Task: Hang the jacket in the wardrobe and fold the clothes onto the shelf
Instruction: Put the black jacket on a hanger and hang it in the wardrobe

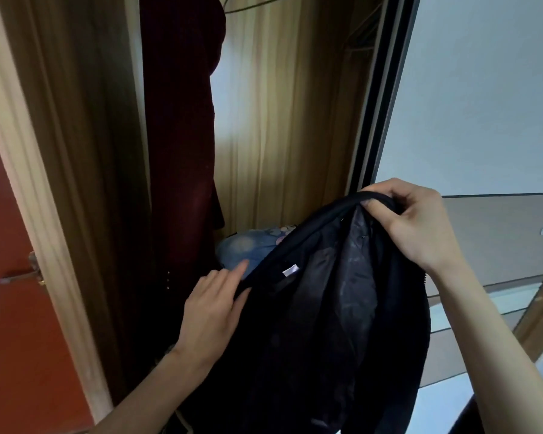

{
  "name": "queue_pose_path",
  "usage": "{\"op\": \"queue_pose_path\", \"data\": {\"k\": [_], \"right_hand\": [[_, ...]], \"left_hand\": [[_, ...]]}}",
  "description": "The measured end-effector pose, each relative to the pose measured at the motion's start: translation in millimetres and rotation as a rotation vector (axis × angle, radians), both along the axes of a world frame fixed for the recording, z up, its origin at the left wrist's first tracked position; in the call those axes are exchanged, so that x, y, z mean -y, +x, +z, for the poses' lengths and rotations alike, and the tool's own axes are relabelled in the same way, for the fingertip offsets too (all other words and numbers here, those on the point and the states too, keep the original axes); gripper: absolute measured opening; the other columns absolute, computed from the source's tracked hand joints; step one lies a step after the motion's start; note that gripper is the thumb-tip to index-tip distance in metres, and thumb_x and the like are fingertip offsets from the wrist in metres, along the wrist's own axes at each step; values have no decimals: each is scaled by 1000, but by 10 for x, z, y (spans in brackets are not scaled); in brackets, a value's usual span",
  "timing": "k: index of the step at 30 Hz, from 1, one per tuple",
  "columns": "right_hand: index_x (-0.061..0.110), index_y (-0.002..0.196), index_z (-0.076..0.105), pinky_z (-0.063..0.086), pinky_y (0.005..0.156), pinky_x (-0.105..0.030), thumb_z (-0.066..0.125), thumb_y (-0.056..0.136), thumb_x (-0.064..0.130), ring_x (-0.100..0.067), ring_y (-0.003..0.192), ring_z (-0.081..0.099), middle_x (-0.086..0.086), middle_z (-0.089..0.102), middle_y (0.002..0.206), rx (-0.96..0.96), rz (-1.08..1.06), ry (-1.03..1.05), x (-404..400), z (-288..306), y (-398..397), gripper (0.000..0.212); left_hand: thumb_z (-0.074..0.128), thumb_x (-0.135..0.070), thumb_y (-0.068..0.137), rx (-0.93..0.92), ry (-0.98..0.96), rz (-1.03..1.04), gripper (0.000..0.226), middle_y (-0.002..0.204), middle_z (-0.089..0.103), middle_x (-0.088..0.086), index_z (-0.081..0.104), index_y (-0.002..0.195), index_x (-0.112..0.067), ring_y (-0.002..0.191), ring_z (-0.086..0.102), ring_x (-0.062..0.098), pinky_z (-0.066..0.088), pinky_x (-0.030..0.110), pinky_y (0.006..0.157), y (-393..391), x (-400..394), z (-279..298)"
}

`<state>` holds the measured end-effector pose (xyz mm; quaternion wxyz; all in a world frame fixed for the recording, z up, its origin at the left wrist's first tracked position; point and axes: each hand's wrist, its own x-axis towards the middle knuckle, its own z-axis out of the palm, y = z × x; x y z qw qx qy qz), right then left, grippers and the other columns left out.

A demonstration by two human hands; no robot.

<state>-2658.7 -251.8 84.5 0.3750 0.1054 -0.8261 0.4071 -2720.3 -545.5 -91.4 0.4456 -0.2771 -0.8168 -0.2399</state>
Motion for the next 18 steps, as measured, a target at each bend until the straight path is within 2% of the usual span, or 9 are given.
{"op": "queue_pose_path", "data": {"k": [1, 3, 6, 10, 12, 15, 18], "right_hand": [[26, 92, 79, 54, 83, -17, 73, 94, 11, -6, 91, 73, 13, 78, 94, 8, -9, -1, -39, -20, -35, 16], [26, 91, 79, 54, 82, -17, 75, 93, 13, -6, 90, 73, 13, 78, 92, 20, -35, -9, -113, -59, -96, 14], [26, 89, 78, 51, 79, -13, 77, 92, 14, -6, 87, 72, 15, 77, 89, 18, -61, -14, -171, -62, -143, 12], [28, 90, 77, 47, 81, -7, 77, 91, 14, 3, 88, 69, 24, 74, 92, -55, -67, 72, -150, 120, -162, 14], [31, 90, 76, 45, 80, -4, 77, 91, 16, 6, 88, 68, 28, 73, 94, -80, -73, 129, -180, 215, -171, 15], [33, 90, 76, 47, 80, -5, 77, 92, 18, 7, 88, 69, 29, 73, 93, -87, -101, 137, -318, 264, -154, 15], [33, 90, 75, 48, 80, -7, 75, 94, 20, 5, 88, 69, 29, 73, 92, -73, -123, 132, -484, 243, -117, 14]], "left_hand": [[77, -16, 91, 72, 101, -21, 44, 95, 70, -1, 64, 133, -10, 85, 69, 16, 58, 32, 75, 18, 36, 66], [79, -12, 89, 141, 219, -65, 39, 98, 76, 0, 68, 126, -9, 88, 73, 10, 63, 30, 77, 45, 88, 199], [71, -4, 94, 102, 124, -43, 26, 94, 74, 5, 68, 120, -4, 79, 73, 16, 63, 36, 69, -49, 94, 328], [65, 5, 93, 172, -79, 87, 24, 89, 65, -1, 62, 110, -12, 72, 63, 17, 57, 41, 61, -319, 64, 331], [66, 6, 88, 210, -80, 109, 24, 87, 61, -2, 62, 103, -12, 74, 59, 16, 56, 39, 59, -347, 29, 351], [66, -1, 92, 180, -59, 128, 16, 101, 58, 2, 65, 106, -8, 86, 59, 17, 58, 37, 57, -254, -33, 451], [57, -12, 103, 216, 80, 63, 11, 94, 64, 0, 62, 113, -9, 73, 64, 13, 57, 38, 59, -147, -48, 646]]}}
